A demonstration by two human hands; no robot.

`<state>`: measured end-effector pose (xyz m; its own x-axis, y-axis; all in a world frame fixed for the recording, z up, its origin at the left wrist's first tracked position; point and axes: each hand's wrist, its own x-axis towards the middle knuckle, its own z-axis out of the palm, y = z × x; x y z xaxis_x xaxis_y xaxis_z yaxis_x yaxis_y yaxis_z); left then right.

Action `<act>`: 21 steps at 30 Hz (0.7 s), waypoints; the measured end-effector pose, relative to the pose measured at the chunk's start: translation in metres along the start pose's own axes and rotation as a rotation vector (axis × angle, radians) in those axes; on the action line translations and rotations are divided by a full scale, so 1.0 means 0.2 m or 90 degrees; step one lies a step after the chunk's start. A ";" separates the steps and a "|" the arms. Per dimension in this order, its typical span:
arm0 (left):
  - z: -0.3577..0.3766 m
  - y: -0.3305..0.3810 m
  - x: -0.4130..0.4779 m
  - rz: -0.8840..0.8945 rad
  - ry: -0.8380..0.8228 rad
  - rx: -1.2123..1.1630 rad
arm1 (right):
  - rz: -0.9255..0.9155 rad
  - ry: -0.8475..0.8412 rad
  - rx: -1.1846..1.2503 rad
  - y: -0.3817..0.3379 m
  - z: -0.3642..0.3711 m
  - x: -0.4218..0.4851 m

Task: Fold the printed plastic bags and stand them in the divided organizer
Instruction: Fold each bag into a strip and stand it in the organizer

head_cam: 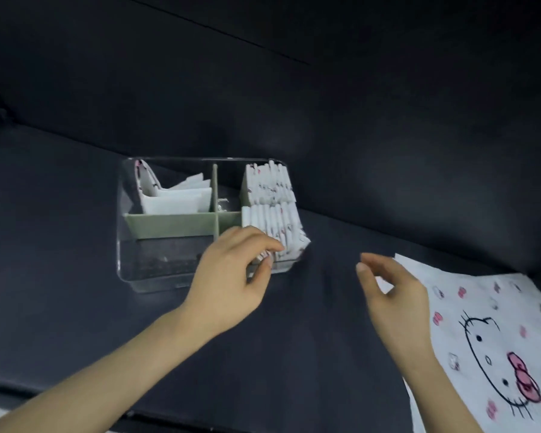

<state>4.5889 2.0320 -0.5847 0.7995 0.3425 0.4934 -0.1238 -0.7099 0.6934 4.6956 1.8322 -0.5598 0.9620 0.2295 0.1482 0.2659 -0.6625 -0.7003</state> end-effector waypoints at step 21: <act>0.58 -0.08 -0.21 0.003 -0.245 0.055 | -0.010 -0.086 -0.069 0.80 -0.16 -0.24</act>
<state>4.6254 1.9577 -0.6778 0.9631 0.0940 0.2523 -0.0920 -0.7657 0.6366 4.6946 1.6919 -0.6572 0.9422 0.3301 0.0579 0.2935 -0.7296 -0.6177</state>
